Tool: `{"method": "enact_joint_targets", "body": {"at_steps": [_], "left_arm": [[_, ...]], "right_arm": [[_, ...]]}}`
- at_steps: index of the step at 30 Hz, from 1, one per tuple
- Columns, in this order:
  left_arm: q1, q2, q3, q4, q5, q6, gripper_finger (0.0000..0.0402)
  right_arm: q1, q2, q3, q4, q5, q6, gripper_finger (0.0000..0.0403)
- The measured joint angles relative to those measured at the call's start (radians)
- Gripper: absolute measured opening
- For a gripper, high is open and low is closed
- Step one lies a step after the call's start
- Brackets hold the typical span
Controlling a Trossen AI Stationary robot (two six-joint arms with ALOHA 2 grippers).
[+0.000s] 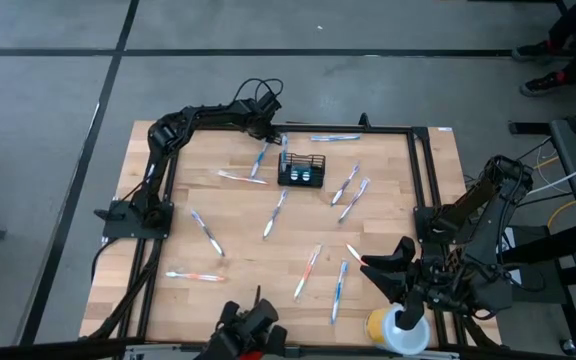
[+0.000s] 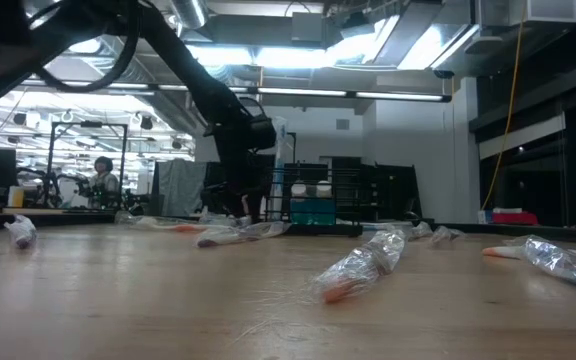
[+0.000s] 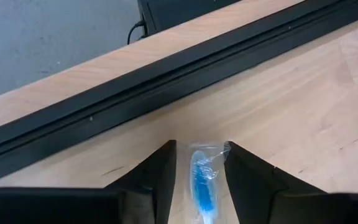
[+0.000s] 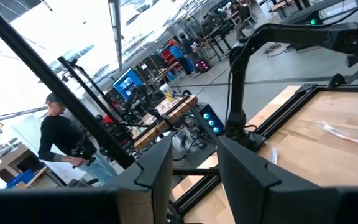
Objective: Pick & Place toothbrushing station
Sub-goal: Put the top left blue toothbrush into the left section of the mesh organizer
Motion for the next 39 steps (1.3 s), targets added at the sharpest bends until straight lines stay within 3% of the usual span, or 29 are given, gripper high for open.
{"method": "enact_joint_targets", "body": {"at_steps": [2,5,7,14,24,28,32,35,39], "left_arm": [[0.000,0.001,0.000,-0.003,-0.008,0.000,0.0097],[0.002,-0.002,0.000,-0.002,-0.008,0.015,0.0027],[0.002,-0.015,0.000,-0.002,-0.005,0.020,0.0009],[-0.004,-0.115,0.000,-0.001,-0.004,0.039,0.0003],[-0.104,-0.445,0.000,0.021,-0.094,0.036,0.0002],[-0.182,-0.579,0.000,0.074,-0.173,0.017,0.0002],[-0.289,-0.690,-0.039,0.209,-0.322,0.022,0.0001],[-0.380,-0.769,-0.159,0.385,-0.469,0.033,0.0001],[-0.494,-0.855,-0.420,0.725,-0.678,0.067,0.0001]], "right_arm": [[0.000,0.000,0.000,0.004,0.000,0.000,0.0130],[0.000,0.000,0.000,0.005,-0.003,-0.001,0.0130],[0.000,0.000,0.000,0.005,-0.004,-0.004,0.0130],[0.000,0.000,0.000,0.007,-0.004,-0.023,0.0130],[0.000,0.000,0.000,0.037,-0.004,-0.092,0.0130],[0.000,0.000,0.000,0.051,-0.004,-0.126,0.0130],[0.000,0.000,0.000,0.054,-0.004,-0.135,0.0130],[0.000,0.000,0.000,0.054,-0.004,-0.143,0.0130],[0.000,0.000,0.000,0.053,-0.004,-0.153,0.0130]]}}
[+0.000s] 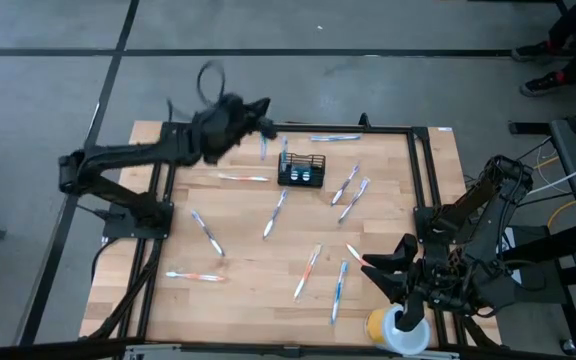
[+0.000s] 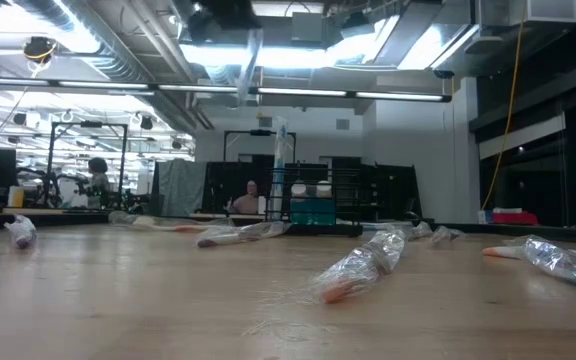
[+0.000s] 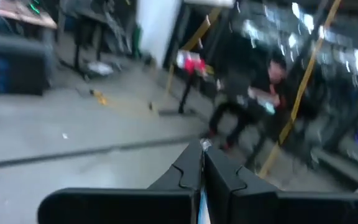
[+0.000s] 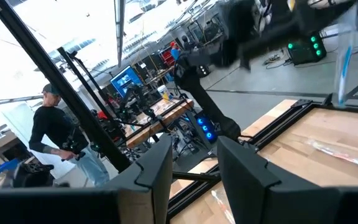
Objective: Pick & Place toothbrushing station
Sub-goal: Put the top left blue toothbrush into the left section of the mesh organizer
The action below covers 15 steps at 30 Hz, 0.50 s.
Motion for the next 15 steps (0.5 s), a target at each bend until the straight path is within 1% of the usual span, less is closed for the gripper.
{"method": "enact_joint_targets", "body": {"at_steps": [1,3,5,7,9,11,12,15], "left_arm": [[-0.027,-0.011,-0.079,0.137,-0.045,0.034,0.0001],[-0.070,-0.013,-0.233,0.459,-0.093,0.107,0.0001],[-0.091,0.002,-0.360,0.746,-0.112,0.145,0.0001],[-0.089,0.043,-0.453,0.962,-0.126,0.148,0.0001],[-0.083,0.100,-0.497,1.120,-0.121,0.171,0.0001],[-0.072,0.155,-0.502,1.240,-0.079,0.172,0.0001],[-0.062,0.185,-0.498,1.271,-0.052,0.167,0.0001],[-0.034,0.270,-0.462,1.294,-0.007,0.123,0.0001]], "right_arm": [[0.000,0.000,0.000,0.001,0.000,0.000,0.0130],[0.000,0.000,0.000,0.000,0.000,0.000,0.0130],[0.000,0.000,0.000,0.001,-0.004,0.005,0.0130],[0.000,0.000,0.000,0.002,-0.008,0.021,0.0130],[0.000,0.000,0.000,0.004,-0.023,0.036,0.0130],[0.000,0.000,0.000,0.004,-0.027,0.050,0.0130],[0.000,0.000,0.000,0.004,-0.027,0.050,0.0130],[0.000,0.000,0.000,0.005,-0.027,0.051,0.0130]]}}
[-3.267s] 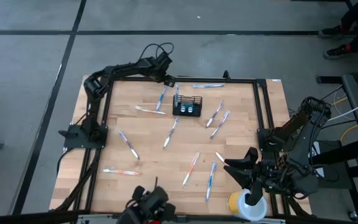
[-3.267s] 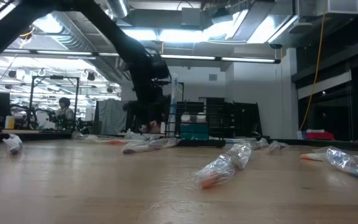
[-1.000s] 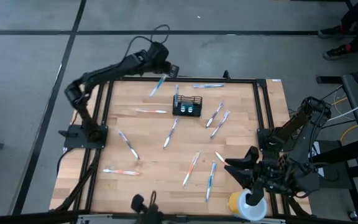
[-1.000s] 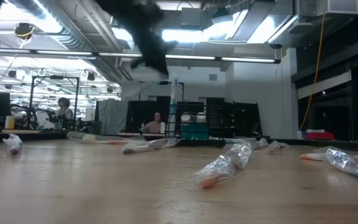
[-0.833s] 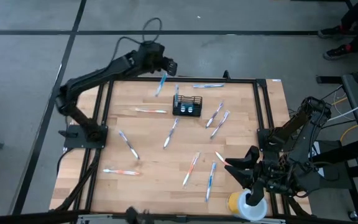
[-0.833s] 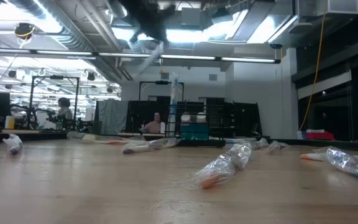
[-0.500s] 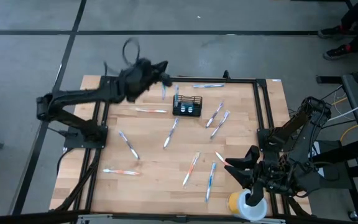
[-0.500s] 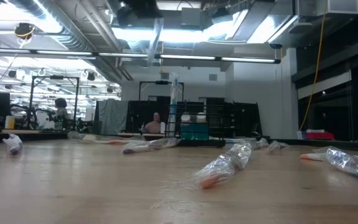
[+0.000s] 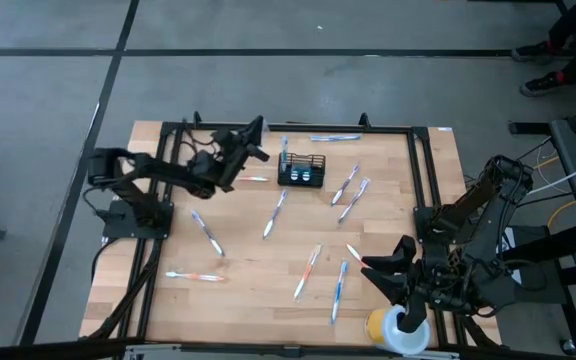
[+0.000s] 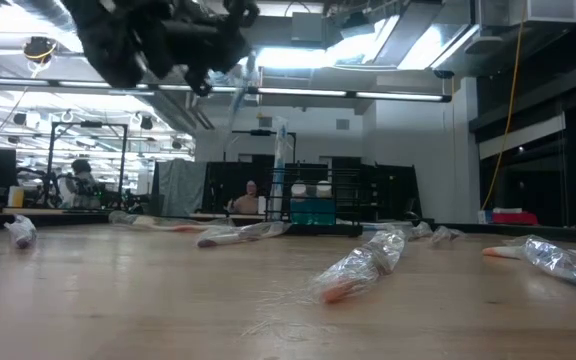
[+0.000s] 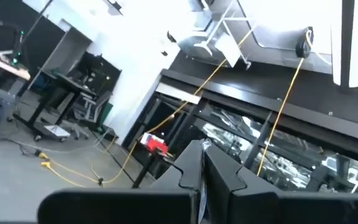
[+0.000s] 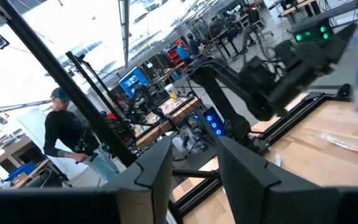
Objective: Pick & Place toothbrushing station
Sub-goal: Put the top left blue toothbrush into the left section of the mesh organizer
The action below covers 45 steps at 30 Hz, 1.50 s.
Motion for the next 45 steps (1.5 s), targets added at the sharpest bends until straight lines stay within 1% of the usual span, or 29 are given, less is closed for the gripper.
{"method": "enact_joint_targets", "body": {"at_steps": [4,6,10,18,20,28,33,36,39,45], "left_arm": [[0.038,0.091,0.069,0.026,0.088,-0.067,0.0001],[0.052,0.127,0.105,0.028,0.115,-0.086,0.0001],[0.064,0.178,0.149,0.019,0.137,-0.114,0.0001],[0.071,0.262,0.156,0.015,0.149,-0.135,0.0001],[0.071,0.282,0.156,0.041,0.148,-0.143,0.0001],[0.068,0.290,0.157,0.075,0.141,-0.153,0.0001],[0.067,0.284,0.209,0.075,0.175,-0.127,0.0001],[0.068,0.283,0.242,0.015,0.183,-0.110,0.0001],[0.070,0.283,0.250,-0.052,0.185,-0.116,0.0001],[0.068,0.283,0.243,-0.082,0.185,-0.090,0.0001]], "right_arm": [[0.000,0.000,0.000,0.000,0.001,0.002,0.0130],[0.000,0.000,0.000,0.000,0.001,0.002,0.0130],[0.000,0.000,0.000,0.000,0.001,0.001,0.0130],[0.000,0.000,0.000,0.000,0.003,-0.002,0.0130],[0.000,0.000,0.000,0.000,0.003,-0.002,0.0130],[0.000,0.000,0.000,0.000,-0.007,-0.002,0.0130],[0.000,0.000,0.000,0.000,-0.014,-0.003,0.0130],[0.000,0.000,0.000,0.000,-0.015,-0.002,0.0130],[0.000,0.000,0.000,0.000,-0.015,-0.002,0.0130],[0.000,0.000,0.000,0.000,-0.019,-0.002,0.0130]]}}
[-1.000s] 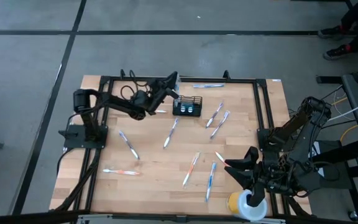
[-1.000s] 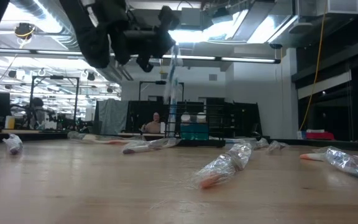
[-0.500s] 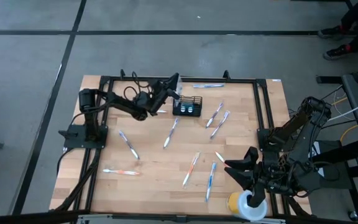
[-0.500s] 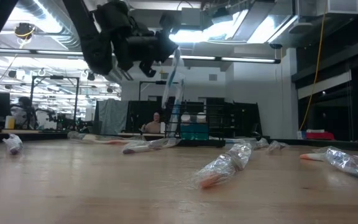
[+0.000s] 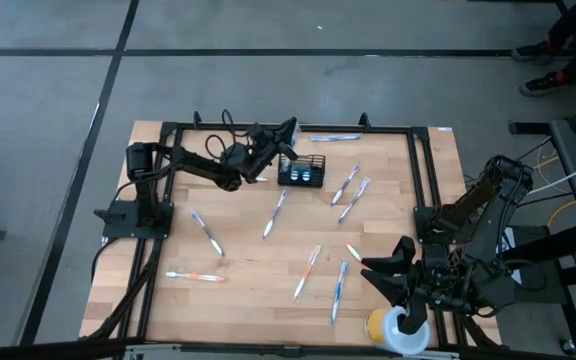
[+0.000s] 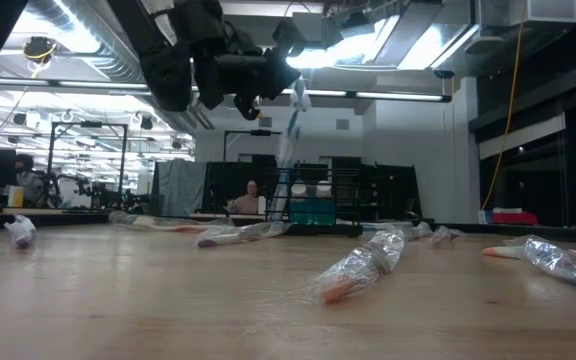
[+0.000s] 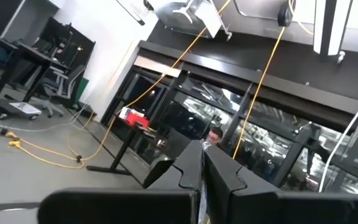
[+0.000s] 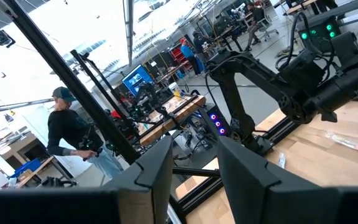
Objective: Pick & Place toothbrushing station
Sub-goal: Put the top left blue toothbrush into the left section of the mesh organizer
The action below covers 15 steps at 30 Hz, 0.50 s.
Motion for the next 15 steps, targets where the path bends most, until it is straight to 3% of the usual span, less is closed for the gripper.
{"method": "enact_joint_targets", "body": {"at_steps": [15], "left_arm": [[0.024,0.000,0.000,0.035,-0.009,0.027,0.0001]], "right_arm": [[0.000,0.000,0.000,0.000,-0.001,0.004,0.0130]]}}
